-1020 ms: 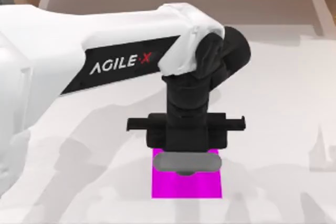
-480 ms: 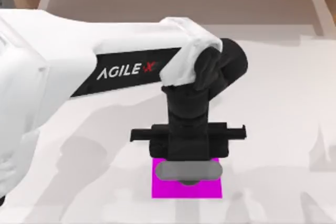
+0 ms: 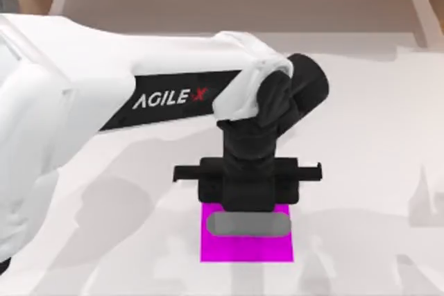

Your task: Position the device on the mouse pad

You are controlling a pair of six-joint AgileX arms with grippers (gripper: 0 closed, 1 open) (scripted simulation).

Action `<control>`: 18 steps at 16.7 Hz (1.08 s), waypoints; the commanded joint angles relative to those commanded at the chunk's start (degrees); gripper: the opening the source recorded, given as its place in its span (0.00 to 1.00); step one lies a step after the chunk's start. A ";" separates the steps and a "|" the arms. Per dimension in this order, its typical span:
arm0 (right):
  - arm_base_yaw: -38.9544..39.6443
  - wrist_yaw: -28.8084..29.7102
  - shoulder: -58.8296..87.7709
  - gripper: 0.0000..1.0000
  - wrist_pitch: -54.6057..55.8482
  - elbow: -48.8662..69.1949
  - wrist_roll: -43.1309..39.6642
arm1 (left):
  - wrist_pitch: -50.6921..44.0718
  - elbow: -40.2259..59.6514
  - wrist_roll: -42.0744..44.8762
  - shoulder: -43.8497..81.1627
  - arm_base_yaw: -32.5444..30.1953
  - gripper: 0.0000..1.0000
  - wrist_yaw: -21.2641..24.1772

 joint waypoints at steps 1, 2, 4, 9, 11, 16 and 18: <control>0.00 0.00 0.00 1.00 0.00 0.00 0.00 | 0.00 0.00 0.00 0.00 0.00 0.00 0.00; 0.00 0.00 0.00 1.00 0.00 0.00 0.00 | 0.00 0.00 0.00 0.00 0.00 0.00 0.00; 0.00 0.00 0.00 1.00 0.00 0.00 0.00 | 0.00 0.00 0.00 0.00 0.00 0.08 0.00; 0.00 0.00 0.00 1.00 0.00 0.00 0.00 | 0.00 0.00 0.00 0.00 0.00 0.45 0.00; 0.00 0.00 0.00 1.00 0.00 0.00 0.00 | 0.00 0.00 0.00 0.00 0.00 0.60 0.00; 0.00 0.00 0.00 1.00 0.00 0.00 0.00 | 0.00 0.00 0.00 0.00 0.00 0.98 0.00; 0.00 0.00 0.00 1.00 0.00 0.00 0.00 | 0.00 0.00 0.00 0.00 0.00 1.00 0.00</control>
